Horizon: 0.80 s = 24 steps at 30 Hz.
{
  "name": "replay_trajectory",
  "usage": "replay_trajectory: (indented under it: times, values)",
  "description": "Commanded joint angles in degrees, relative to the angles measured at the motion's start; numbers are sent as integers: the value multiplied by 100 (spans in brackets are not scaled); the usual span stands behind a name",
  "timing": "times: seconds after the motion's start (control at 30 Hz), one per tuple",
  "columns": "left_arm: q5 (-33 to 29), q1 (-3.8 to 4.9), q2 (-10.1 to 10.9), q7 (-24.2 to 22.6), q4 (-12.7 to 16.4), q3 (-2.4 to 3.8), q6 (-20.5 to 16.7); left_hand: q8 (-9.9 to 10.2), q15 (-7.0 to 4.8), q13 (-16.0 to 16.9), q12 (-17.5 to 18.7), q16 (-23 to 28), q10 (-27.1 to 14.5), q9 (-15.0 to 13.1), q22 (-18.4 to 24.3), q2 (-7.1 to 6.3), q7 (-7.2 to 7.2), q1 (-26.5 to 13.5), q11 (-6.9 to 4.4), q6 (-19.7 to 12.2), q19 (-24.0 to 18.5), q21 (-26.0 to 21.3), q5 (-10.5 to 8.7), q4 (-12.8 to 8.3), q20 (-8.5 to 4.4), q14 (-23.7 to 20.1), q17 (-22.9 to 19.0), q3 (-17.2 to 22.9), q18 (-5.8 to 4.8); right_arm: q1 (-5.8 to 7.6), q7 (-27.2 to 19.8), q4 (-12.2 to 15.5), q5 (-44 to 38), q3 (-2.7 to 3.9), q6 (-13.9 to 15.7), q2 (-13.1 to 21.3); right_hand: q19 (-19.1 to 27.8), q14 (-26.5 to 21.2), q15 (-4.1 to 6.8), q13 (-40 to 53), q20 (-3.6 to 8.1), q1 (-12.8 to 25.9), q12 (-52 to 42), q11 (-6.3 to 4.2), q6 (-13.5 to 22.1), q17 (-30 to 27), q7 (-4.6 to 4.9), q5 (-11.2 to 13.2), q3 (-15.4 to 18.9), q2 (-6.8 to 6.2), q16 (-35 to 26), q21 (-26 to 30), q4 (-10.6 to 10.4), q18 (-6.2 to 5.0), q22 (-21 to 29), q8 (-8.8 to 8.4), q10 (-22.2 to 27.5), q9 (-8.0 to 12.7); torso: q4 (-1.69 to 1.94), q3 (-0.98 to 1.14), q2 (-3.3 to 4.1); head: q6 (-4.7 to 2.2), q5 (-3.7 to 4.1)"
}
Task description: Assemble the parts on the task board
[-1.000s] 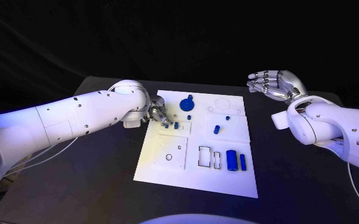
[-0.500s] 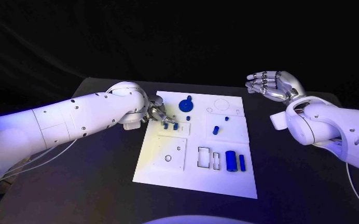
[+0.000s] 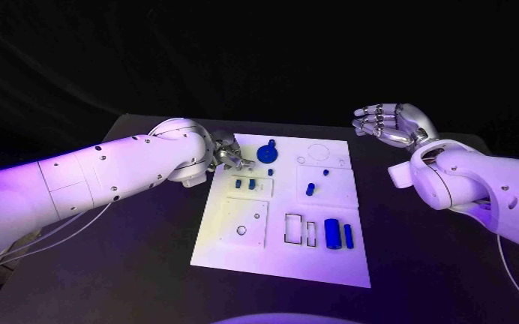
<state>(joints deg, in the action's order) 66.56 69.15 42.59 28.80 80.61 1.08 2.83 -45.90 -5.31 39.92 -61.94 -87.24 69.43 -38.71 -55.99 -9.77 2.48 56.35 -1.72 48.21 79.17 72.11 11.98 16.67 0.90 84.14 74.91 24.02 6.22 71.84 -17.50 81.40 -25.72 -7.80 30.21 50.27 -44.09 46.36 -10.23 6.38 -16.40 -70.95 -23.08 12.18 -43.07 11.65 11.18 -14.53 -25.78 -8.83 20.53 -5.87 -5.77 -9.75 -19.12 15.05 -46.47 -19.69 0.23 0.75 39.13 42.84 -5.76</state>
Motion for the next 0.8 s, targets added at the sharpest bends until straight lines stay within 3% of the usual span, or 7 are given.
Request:
replay_trajectory:
  times: [0.03, 0.07, 0.13, 0.2, 0.37, 0.43, 0.8]
  values:
    - [-5, -1, -39, -499, 26, 10, -633, 61, 57, -436, 291, 98, -302, 30, 300, -48, 56, 238, 60, -175, -142, -194, 36, 1, 18, 347, 637, -24, 64, -6, -52, 5, -15, 1, -70, 3, -26, 43, -2, -10, 4, 59, -37, 4, -51, -9, 438, -3, 30, 16, -39, 26, -7, -36, 10, 27, -55, 6, 0, -1, 2, -20, 45]
    - [-25, -1, -55, -657, 21, 10, -694, 131, 169, -764, 566, 410, -714, 77, 1109, -117, 184, 535, 189, -445, -529, -731, 30, -9, 91, 108, 23, 13, 188, -6, -53, 5, -15, 1, -69, 4, -26, 43, -2, -10, 4, 59, -37, 4, -51, -9, 438, -3, 30, 16, -39, 26, -7, -36, 10, 27, -55, 6, 0, -1, 2, -21, 47]
    - [-46, -1, -95, -991, 10, 1, -839, 254, 281, -865, 732, 634, -1062, 179, 1664, -170, 336, 1000, 314, -744, -818, -1134, 42, -62, 170, -100, -385, 125, 280, -6, -54, 6, -15, 1, -68, 4, -26, 43, -2, -10, 4, 59, -37, 4, -51, -9, 438, -3, 30, 16, -39, 26, -7, -36, 10, 27, -55, 6, 3, -1, -2, -25, 58]
    - [-13, -4, -144, -1412, -5, -20, -1005, 472, 421, -1074, 1088, 1078, -1595, 370, 2401, -263, 502, 1469, 477, -1051, -1228, -1682, 47, -124, 276, -548, -1141, 257, 395, -7, -55, 7, -15, 1, -68, 3, -26, 43, -2, -10, 4, 59, -37, 4, -51, -9, 438, -3, 30, 16, -39, 26, -7, -36, 10, 27, -55, 6, 3, 0, -2, -25, 64]
    - [287, -69, -237, -2290, -20, -57, -1358, 1006, 653, -1641, 1847, 1588, -2212, 890, 2460, -477, 746, 2340, 749, -1286, -1393, -1782, 22, -496, 502, -1137, -2053, 614, 405, -8, -57, 10, -15, 1, -69, 1, -25, 42, -2, -18, 4, 66, -41, 4, -50, -15, 438, -6, 38, 17, -40, 30, -13, -35, 17, 28, -56, 10, 1, 4, -1, -41, 80]
    - [508, -107, -281, -2551, -45, -64, -1452, 1129, 683, -1865, 2092, 1671, -2302, 1058, 2441, -528, 757, 2520, 768, -1254, -1439, -1766, 26, -620, 549, -1248, -2254, 710, 424, -8, -57, 10, -15, 1, -70, 0, -25, 42, -2, -18, 4, 66, -41, 4, -50, -15, 438, -6, 38, 17, -40, 30, -13, -35, 17, 28, -56, 10, 0, 7, -4, -40, 81]
    - [1540, -337, -514, -2911, -260, -110, -1513, 1547, 745, -2534, 2701, 1771, -2424, 1645, 2329, -665, 785, 2608, 842, -983, -1572, -1619, 5, -901, 624, -1453, -2863, 725, 434, -9, -59, 17, -15, 1, -69, -2, -25, 42, -2, -18, 4, 66, -41, 4, -50, -15, 438, -6, 38, 17, -40, 30, -13, -35, 17, 28, -56, 10, -14, 3, 17, -57, 107]
